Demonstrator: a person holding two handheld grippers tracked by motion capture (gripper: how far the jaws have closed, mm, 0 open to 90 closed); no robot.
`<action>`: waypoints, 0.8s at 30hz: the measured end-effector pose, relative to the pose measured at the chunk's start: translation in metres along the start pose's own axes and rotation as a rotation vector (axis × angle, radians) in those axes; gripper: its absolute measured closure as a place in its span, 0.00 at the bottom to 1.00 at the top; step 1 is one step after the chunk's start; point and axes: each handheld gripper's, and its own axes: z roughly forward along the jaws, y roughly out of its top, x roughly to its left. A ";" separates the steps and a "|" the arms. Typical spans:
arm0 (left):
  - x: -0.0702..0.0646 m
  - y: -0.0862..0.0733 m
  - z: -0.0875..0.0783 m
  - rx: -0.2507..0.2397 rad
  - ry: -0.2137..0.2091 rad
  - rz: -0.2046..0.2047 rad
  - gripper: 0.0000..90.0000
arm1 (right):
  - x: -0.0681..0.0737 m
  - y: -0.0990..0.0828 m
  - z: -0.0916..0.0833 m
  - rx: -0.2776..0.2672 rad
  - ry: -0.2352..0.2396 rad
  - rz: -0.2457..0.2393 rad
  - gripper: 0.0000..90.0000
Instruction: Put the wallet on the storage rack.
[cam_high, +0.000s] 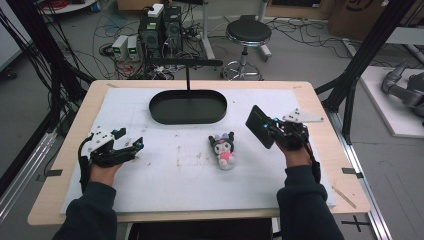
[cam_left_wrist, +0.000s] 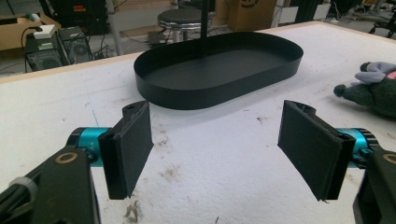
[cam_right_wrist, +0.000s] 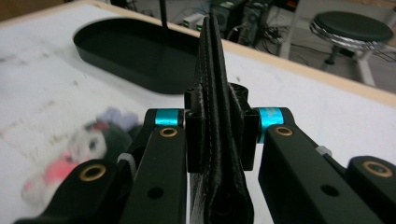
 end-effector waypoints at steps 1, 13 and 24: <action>0.000 0.000 0.000 0.001 -0.001 -0.001 0.29 | 0.001 0.012 0.009 -0.003 0.019 -0.007 0.88; 0.007 -0.002 -0.004 -0.011 0.007 -0.018 0.29 | 0.015 0.060 0.065 -0.006 0.089 -0.063 0.88; 0.009 -0.002 -0.003 -0.017 -0.001 -0.023 0.29 | 0.041 0.084 0.124 0.006 0.145 -0.140 0.88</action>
